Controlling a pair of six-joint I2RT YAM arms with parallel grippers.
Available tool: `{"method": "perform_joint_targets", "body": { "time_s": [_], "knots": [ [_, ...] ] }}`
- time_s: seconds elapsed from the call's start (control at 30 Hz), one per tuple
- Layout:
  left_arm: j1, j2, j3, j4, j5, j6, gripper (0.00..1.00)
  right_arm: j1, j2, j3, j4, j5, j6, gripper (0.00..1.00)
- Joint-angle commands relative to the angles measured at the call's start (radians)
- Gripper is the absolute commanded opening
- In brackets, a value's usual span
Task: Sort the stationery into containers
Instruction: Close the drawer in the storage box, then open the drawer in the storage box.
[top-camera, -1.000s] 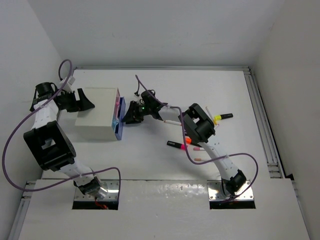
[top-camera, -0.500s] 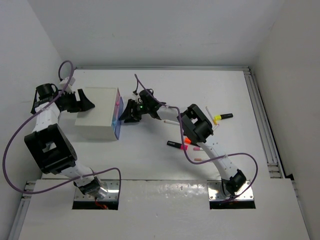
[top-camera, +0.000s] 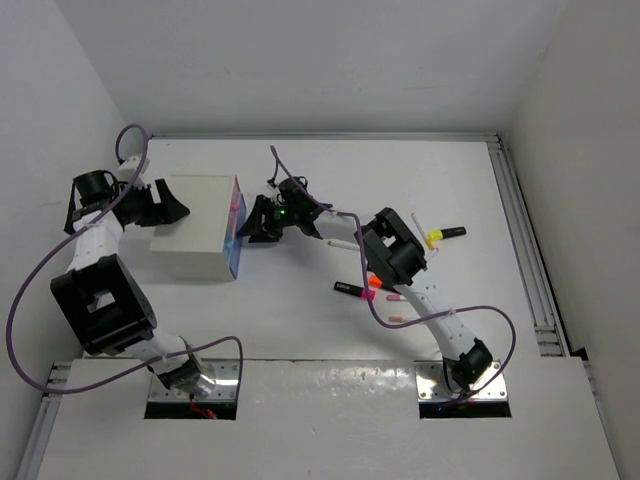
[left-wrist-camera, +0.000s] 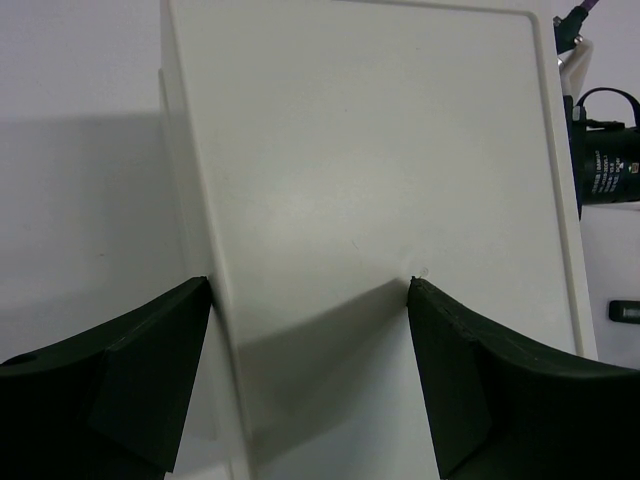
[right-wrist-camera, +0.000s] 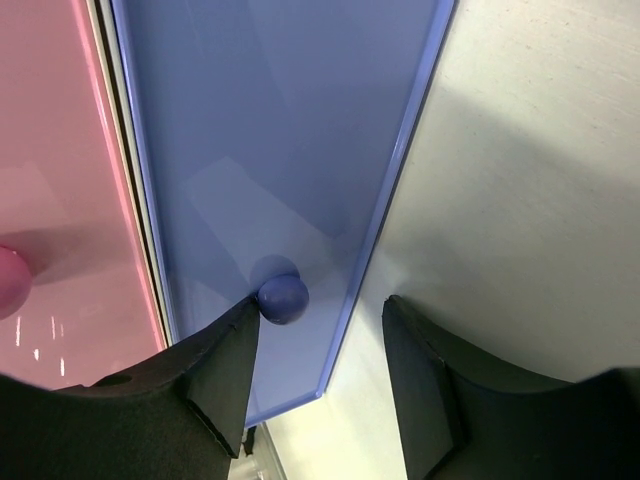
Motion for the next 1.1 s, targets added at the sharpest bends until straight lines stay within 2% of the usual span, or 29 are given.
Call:
{"method": "perform_joint_targets", "body": {
  "time_s": [0.0,0.2,0.33,0.67,0.77,0.87,1.07],
  "knots": [
    [-0.103,0.065,-0.124,-0.28,-0.014,0.049,0.77,0.05,-0.027,0.05,0.141,0.101,0.007,0.55],
    [-0.094,0.064,-0.074,-0.301,-0.035,0.063,0.84,-0.008,-0.096,-0.051,0.128,0.05,-0.03,0.54],
    [-0.027,0.079,-0.008,-0.272,-0.066,0.019,0.88,-0.066,-0.165,-0.122,0.111,0.029,-0.084,0.5],
    [0.023,0.053,0.277,-0.234,-0.154,-0.003,0.92,-0.14,-0.306,-0.197,0.063,-0.008,-0.154,0.5],
    [0.023,-0.031,0.282,-0.13,-0.219,-0.014,0.93,-0.14,-0.312,-0.177,0.068,-0.006,-0.15,0.49],
    [0.014,-0.109,0.264,-0.082,-0.253,-0.001,0.91,-0.136,-0.296,-0.146,0.086,-0.006,-0.128,0.44],
    [-0.096,-0.169,0.268,-0.162,-0.173,0.114,0.85,-0.11,-0.242,-0.107,0.172,-0.014,-0.041,0.41]
  ]
}}
